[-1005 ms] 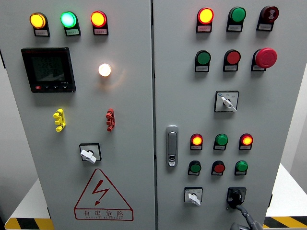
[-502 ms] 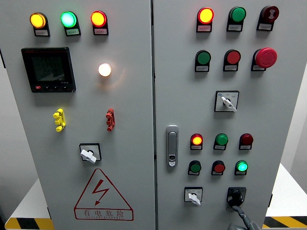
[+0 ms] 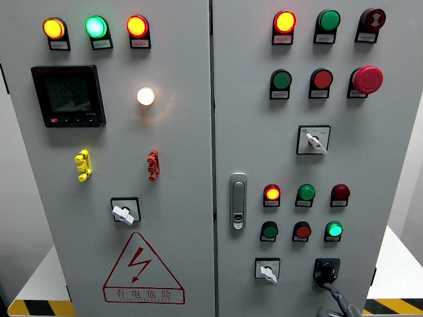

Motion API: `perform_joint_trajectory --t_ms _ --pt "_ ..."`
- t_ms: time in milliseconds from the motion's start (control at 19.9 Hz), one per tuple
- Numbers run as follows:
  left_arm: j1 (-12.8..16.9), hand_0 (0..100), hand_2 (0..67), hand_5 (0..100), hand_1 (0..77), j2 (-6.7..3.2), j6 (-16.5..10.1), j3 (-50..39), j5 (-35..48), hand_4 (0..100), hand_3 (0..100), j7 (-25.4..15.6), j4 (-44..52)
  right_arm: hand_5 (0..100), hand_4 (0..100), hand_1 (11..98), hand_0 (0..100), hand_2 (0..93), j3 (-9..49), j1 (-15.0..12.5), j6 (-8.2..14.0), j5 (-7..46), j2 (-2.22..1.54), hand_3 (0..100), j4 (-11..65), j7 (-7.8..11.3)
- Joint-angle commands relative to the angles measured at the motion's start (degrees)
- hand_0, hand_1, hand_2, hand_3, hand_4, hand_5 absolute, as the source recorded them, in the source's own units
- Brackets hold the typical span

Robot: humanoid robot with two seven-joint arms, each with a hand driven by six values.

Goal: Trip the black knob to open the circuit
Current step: 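Release the knob and lower the right hand away from the cabinet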

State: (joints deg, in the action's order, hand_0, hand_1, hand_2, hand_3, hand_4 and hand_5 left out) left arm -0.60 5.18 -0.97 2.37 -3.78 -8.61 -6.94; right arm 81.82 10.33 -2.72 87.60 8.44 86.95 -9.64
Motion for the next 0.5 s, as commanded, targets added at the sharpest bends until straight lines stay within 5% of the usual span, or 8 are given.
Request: perform_joint_trajectory --t_ms 0,452 --pt "0.0 0 12.9 2 3.1 0.00 0.0 0.0 0.0 7 21 0.0 0.0 100 99 56.8 100 4.6 0.1 0.0 0.1 0.0 0.00 92 -0.1 -0.11" --pt "0.0 0 12.9 2 3.2 0.00 0.0 0.0 0.0 7 21 0.0 0.0 100 99 56.3 100 4.8 1.7 0.0 0.1 -0.1 -0.27 92 -0.5 -0.11"
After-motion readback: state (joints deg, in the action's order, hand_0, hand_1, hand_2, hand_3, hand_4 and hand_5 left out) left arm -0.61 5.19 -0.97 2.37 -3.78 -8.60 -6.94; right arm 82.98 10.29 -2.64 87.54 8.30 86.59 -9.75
